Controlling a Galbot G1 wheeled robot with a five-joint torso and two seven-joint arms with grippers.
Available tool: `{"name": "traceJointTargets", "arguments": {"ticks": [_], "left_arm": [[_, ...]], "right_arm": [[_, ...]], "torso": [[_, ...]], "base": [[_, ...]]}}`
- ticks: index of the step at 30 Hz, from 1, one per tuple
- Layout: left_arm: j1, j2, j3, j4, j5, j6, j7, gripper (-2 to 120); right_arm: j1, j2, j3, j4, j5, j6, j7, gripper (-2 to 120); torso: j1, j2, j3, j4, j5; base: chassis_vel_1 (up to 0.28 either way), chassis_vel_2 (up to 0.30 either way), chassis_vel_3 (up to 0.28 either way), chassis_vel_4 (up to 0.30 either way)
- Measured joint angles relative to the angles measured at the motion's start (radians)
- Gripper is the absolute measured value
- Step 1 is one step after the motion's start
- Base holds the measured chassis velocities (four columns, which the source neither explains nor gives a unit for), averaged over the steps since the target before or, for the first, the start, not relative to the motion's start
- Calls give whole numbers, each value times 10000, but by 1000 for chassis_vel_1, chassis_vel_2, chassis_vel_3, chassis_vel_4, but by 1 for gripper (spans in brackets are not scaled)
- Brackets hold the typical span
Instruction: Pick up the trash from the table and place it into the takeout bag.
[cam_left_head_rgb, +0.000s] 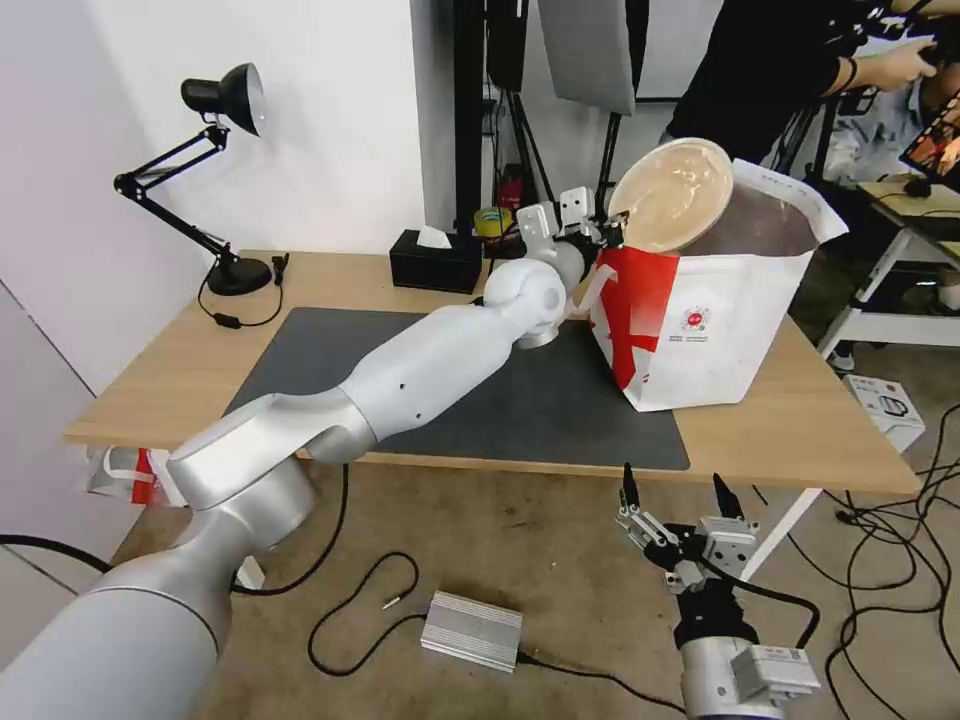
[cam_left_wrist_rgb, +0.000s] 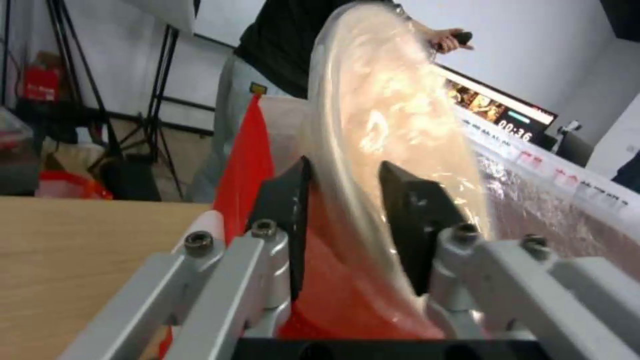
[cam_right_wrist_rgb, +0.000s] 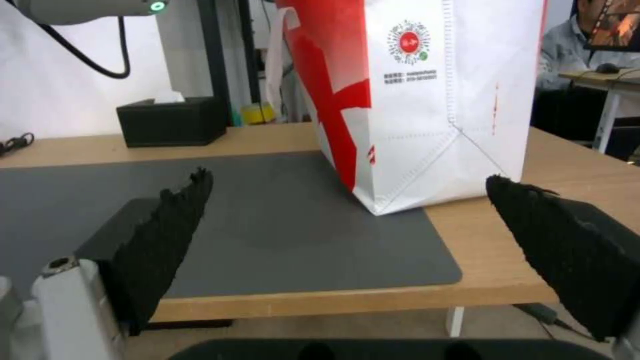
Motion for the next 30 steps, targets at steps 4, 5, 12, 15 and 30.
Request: {"name": "traceJointTargets", "arguments": {"ticks": [4,5,12,15,30], "left_arm": [[-57,137,93,-173,8,-18,1,54],[-79,165,115,-198,6,-24,1,58],[-167,228,191,-211,-9,-39,-8,82],[-206,243,234,-214,-9,-49,-16,93],[-285,224,312,-159,-4,-54,-30,100]], "right_arm": [[0,0,0,-1,0,0,0,100],[0,0,0,0,0,0,0,100],[0,0,0,-1,-1,0,0,100],[0,0,0,0,0,0,0,100],[0,0,0,-1,0,0,0,100]], "torso": [[0,0,0,-1,0],[0,0,0,0,0],[0,-1,0,-1,0],[0,-1,0,0,0],[0,-1,0,0,0]], "base": [[0,0,0,0],[0,0,0,0],[0,0,0,0],[0,0,0,0],[0,0,0,0]]}}
